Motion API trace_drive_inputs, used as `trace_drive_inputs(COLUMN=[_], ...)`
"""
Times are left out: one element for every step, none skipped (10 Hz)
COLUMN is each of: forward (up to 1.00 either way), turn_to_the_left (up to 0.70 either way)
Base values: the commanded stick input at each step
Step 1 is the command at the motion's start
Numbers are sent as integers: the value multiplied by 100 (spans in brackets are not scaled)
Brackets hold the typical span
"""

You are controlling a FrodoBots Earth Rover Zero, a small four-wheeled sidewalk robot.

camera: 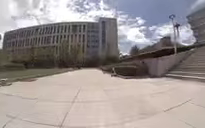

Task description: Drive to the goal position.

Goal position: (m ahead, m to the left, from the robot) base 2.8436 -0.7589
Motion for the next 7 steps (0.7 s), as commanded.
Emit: trace_drive_inputs(forward=[100, 100, 100, 100, 100, 100, 100], turn_to_the_left=[5, 5, 5, 5, 5, 5, 5])
